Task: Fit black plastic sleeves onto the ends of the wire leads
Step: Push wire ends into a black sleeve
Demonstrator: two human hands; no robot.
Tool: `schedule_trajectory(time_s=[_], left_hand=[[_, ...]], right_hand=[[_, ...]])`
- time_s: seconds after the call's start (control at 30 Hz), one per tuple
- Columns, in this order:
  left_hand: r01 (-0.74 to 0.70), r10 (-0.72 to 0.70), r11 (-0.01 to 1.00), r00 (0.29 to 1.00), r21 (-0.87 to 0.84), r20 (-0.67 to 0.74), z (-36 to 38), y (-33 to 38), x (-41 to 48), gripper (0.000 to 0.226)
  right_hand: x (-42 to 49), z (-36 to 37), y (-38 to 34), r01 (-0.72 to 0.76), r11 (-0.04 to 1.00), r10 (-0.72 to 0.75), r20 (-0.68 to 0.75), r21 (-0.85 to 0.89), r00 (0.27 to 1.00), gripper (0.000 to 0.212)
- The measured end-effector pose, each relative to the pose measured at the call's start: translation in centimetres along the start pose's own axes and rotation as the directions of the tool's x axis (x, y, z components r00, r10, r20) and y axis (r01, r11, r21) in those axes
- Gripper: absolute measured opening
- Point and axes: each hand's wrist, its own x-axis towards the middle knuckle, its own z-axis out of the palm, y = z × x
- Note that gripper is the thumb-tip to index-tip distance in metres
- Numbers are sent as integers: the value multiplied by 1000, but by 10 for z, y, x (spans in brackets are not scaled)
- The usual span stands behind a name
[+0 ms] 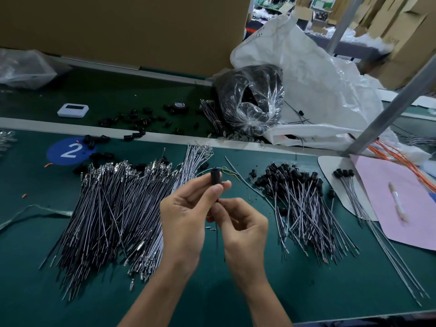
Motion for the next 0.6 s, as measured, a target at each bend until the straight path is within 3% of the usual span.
schedule_trajectory(time_s=[0.1, 0.17, 0.27, 0.37, 0.47, 0.6], left_hand=[[167, -164, 985, 985, 53, -63, -8, -8, 13, 13], [247, -238, 966, 964, 75, -118, -20, -12, 24, 15], [323, -290, 926, 940, 195, -179, -42, -20, 36, 17], [328, -278, 879, 942, 347, -186, -55, -27, 40, 19], [313, -270, 834, 950, 454, -158, -57, -31, 39, 18], [351, -290, 812, 936, 467, -199, -56, -35, 41, 16]], right_hand=[[11, -6, 1, -204, 979, 200, 138, 14, 970, 12], [28, -14, 0, -270, 959, 281, 209, -80, 937, 24], [72, -32, 11, -169, 891, 232, 105, -421, 967, 22], [129, -45, 29, -79, 687, 180, 63, -722, 982, 14], [182, -43, 51, -49, 536, 228, 89, -843, 970, 31], [233, -23, 68, 119, 389, 186, 204, -914, 961, 49]])
